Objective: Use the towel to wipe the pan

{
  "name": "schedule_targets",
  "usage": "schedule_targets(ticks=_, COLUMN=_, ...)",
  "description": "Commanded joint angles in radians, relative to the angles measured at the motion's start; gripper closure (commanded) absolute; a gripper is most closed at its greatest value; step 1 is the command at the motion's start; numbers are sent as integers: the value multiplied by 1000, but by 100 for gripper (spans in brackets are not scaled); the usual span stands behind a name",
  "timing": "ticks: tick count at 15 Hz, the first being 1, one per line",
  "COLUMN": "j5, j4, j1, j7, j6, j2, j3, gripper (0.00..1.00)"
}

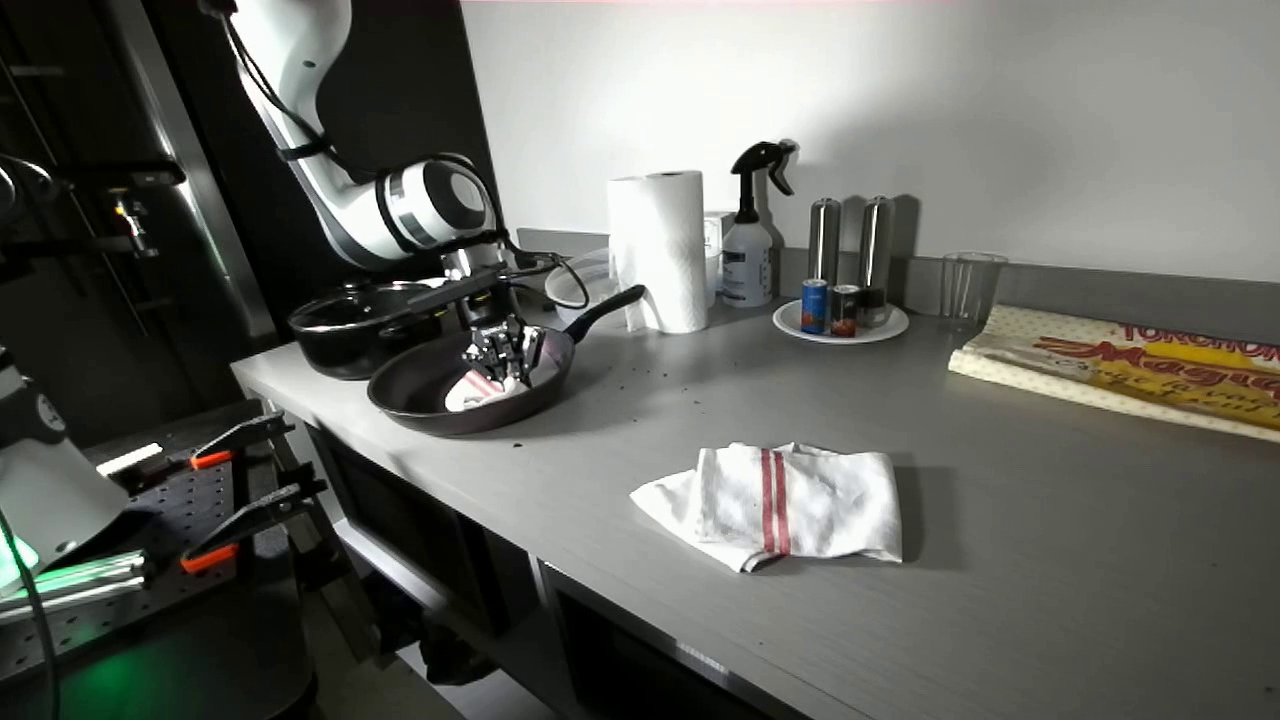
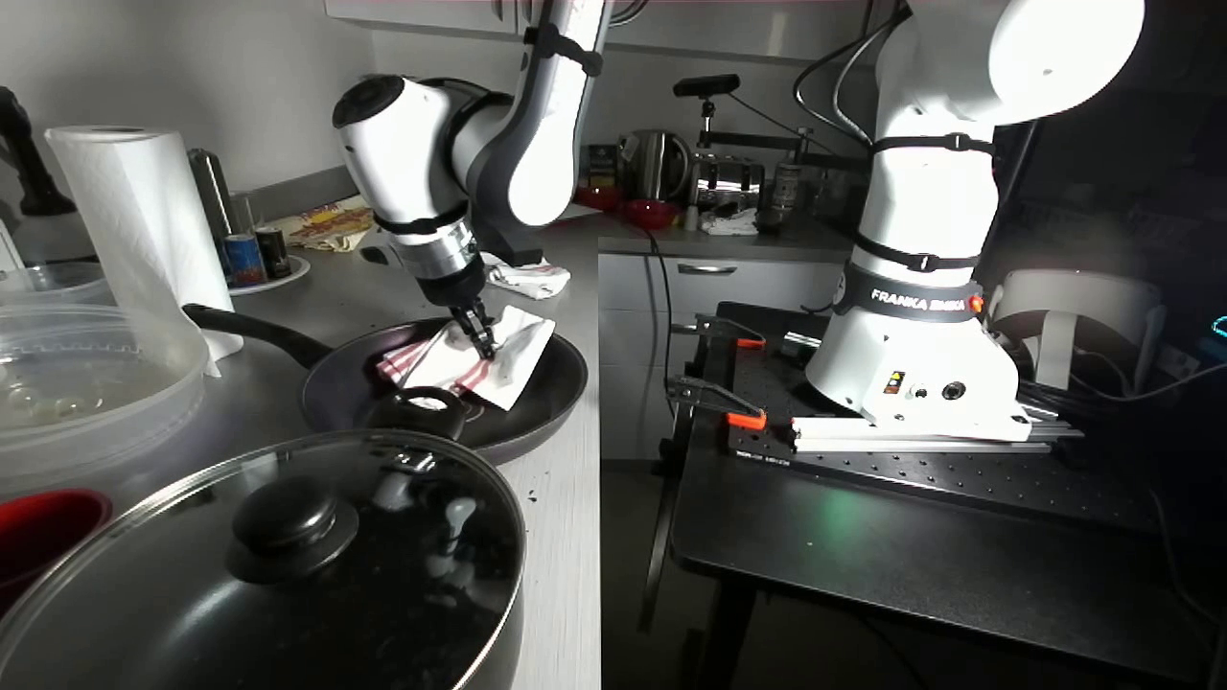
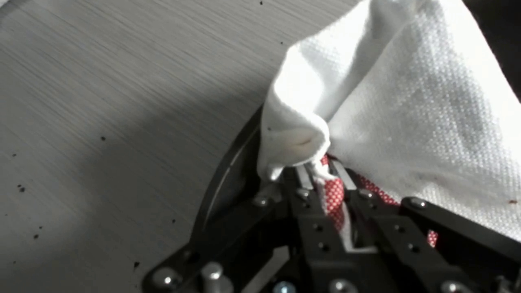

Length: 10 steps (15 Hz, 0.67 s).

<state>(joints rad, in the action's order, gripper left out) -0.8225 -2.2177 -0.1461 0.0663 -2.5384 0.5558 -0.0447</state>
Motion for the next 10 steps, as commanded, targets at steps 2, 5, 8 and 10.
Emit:
schedule_targets(ticks=2, j5=-38, j4=38, j1=-26, j7=66, j6=-70, j2=48, j3=0, gripper=96)
schedule_targets(ticks=5, j5=-65, j4=30, j1=-55, j7=92, j6=-99, j2=56, j3=2, gripper=96)
schedule_targets(ticks=8, j5=-124, j4=20, j1=-94, j7=136, j6=-102, j2=66, j3=5, gripper=96)
schedule_targets(ticks=10, j5=-176, j4=13, j1=-120, j7=173, j6=-97, j2=74, j3=12, gripper=96)
